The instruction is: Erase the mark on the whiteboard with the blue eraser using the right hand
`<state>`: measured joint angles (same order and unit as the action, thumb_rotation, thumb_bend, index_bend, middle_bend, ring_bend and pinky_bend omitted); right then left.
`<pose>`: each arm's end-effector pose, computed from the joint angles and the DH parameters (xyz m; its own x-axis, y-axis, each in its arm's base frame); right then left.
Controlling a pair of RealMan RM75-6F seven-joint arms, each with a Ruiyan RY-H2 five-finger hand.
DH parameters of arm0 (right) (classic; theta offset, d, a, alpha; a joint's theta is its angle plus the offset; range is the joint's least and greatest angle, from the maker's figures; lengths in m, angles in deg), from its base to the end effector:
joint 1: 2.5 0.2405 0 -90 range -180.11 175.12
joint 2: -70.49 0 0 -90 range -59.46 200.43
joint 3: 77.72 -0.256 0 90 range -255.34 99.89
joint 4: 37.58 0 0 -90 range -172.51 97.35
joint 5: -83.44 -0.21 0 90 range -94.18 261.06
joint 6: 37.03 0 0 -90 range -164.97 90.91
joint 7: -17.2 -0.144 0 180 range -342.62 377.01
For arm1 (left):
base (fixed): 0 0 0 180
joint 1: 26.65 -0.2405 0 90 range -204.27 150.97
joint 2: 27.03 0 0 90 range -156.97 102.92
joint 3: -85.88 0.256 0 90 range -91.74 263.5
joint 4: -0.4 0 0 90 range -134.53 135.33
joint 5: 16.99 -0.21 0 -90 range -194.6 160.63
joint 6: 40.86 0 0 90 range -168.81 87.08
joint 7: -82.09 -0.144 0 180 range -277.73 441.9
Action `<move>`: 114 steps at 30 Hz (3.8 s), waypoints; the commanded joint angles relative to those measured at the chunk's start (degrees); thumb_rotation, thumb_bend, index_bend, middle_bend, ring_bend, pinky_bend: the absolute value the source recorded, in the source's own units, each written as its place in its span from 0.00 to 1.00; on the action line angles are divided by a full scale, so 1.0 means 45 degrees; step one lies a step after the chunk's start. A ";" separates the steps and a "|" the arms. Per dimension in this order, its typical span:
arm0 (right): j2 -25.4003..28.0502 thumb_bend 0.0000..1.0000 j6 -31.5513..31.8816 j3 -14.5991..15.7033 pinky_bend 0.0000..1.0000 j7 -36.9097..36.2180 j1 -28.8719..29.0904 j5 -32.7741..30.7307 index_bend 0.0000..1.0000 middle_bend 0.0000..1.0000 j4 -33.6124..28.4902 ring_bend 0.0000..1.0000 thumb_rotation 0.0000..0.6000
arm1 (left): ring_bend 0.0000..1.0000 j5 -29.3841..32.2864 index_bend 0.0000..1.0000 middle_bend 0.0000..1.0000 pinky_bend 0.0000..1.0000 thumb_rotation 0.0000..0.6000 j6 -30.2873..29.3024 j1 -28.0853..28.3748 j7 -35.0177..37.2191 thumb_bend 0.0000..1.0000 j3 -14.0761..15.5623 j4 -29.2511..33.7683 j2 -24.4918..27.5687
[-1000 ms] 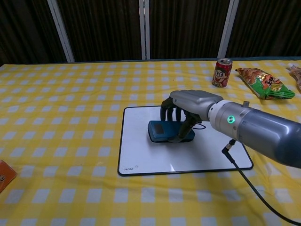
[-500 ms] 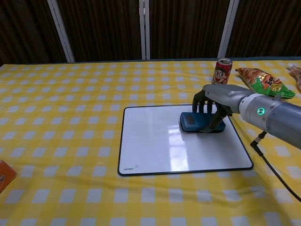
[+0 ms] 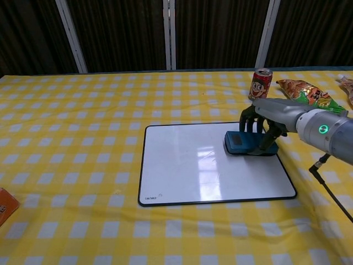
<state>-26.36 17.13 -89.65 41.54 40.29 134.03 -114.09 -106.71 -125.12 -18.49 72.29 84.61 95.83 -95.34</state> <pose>-0.1700 -0.3533 -0.0495 0.3834 -0.3398 0.8588 -0.9226 -0.1836 0.3393 -0.2761 0.1893 0.1229 0.4447 0.0144 0.8955 0.8880 -0.1380 -0.4387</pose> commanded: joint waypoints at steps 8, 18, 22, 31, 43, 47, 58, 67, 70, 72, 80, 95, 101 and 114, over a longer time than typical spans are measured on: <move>-0.0831 0.23 0.0140 0.0357 0.79 0.0229 0.0256 0.0899 0.83 0.76 -0.1023 0.75 1.00 | 0.00 -0.0082 0.00 0.00 0.00 1.00 -0.0067 -0.0020 0.0007 0.03 0.0033 0.0022 0.0015; -0.1364 0.23 0.0157 0.0376 0.79 0.0496 0.0430 0.0979 0.83 0.76 -0.0577 0.75 1.00 | 0.00 0.0057 0.00 0.00 0.00 1.00 -0.0035 -0.0015 0.0090 0.03 -0.0023 -0.0006 0.0064; -0.1434 0.23 0.0139 0.0338 0.79 0.0555 0.0450 0.0932 0.83 0.76 -0.0015 0.75 1.00 | 0.00 0.0116 0.00 0.00 0.00 1.00 -0.0019 -0.0017 0.0124 0.03 -0.0039 -0.0034 0.0067; -0.0963 0.23 0.0269 0.0215 0.79 0.0250 0.0079 0.0737 0.83 0.76 0.0759 0.75 1.00 | 0.00 0.0203 0.00 0.00 0.00 1.00 0.0150 0.0044 -0.0046 0.03 -0.0024 -0.0092 -0.0017; -0.0143 0.23 0.1002 0.0194 0.79 0.0395 -0.0579 0.0705 0.83 0.76 0.0594 0.75 1.00 | 0.00 -0.0094 0.00 0.00 0.00 1.00 -0.0143 -0.0044 -0.0044 0.03 0.0042 0.0076 0.0073; -0.0074 0.23 0.1061 0.0138 0.79 0.0453 -0.0674 0.0602 0.83 0.76 0.0448 0.75 1.00 | 0.00 -0.0184 0.00 0.00 0.00 1.00 -0.0263 -0.0074 0.0018 0.03 0.0035 0.0127 0.0117; -0.0564 0.23 0.0753 0.0380 0.79 0.0582 -0.0484 0.1048 0.83 0.76 -0.0277 0.75 1.00 | 0.00 -0.0297 0.00 0.00 0.00 1.00 -0.0274 -0.0077 0.0030 0.03 0.0079 0.0168 0.0143; -0.0998 0.23 0.0561 0.0613 0.79 0.0733 -0.0222 0.1683 0.83 0.76 -0.0690 0.75 1.00 | 0.00 -0.0185 0.00 0.00 0.00 1.00 -0.0235 -0.0066 0.0156 0.03 0.0024 0.0135 0.0175; -0.1196 0.23 0.0473 0.0554 0.79 0.0763 -0.0132 0.1645 0.83 0.76 -0.0475 0.75 1.00 | 0.00 -0.0131 0.00 0.00 0.00 1.00 -0.0198 -0.0054 0.0191 0.03 0.0003 0.0110 0.0175; -0.1363 0.23 0.0384 0.0485 0.79 0.0725 -0.0058 0.1610 0.83 0.76 -0.0183 0.75 1.00 | 0.00 -0.0071 0.00 0.00 0.00 1.00 -0.0146 -0.0036 0.0210 0.03 -0.0014 0.0085 0.0173; -0.2077 0.23 0.0342 0.0030 0.79 0.0278 0.0158 0.1620 0.83 0.76 0.1669 0.75 1.00 | 0.00 0.0190 0.00 0.00 0.00 1.00 0.0053 0.0039 0.0286 0.03 -0.0103 -0.0002 0.0163; -0.1670 0.23 0.0853 -0.0629 0.79 -0.0377 -0.0264 0.1624 0.83 0.76 0.3445 0.75 1.00 | 0.00 0.0231 0.00 0.00 0.00 1.00 0.0143 0.0072 0.0122 0.03 -0.0064 -0.0017 0.0105; -0.1150 0.23 0.0892 -0.0516 0.79 -0.0499 -0.0704 0.1582 0.83 0.76 0.3050 0.75 1.00 | 0.00 0.0084 0.00 0.00 0.00 1.00 0.0085 0.0053 0.0014 0.03 0.0007 0.0070 0.0097; -0.0307 0.23 0.1502 -0.0159 0.79 -0.0189 -0.1166 0.2252 0.83 0.75 0.1289 0.75 1.00 | 0.00 -0.0211 0.00 0.00 0.00 1.00 -0.0127 -0.0021 -0.0022 0.03 0.0109 0.0160 0.0116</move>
<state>-28.33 23.63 -90.47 40.37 35.38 144.11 -107.78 -107.64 -125.67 -18.57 72.17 85.08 96.54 -94.84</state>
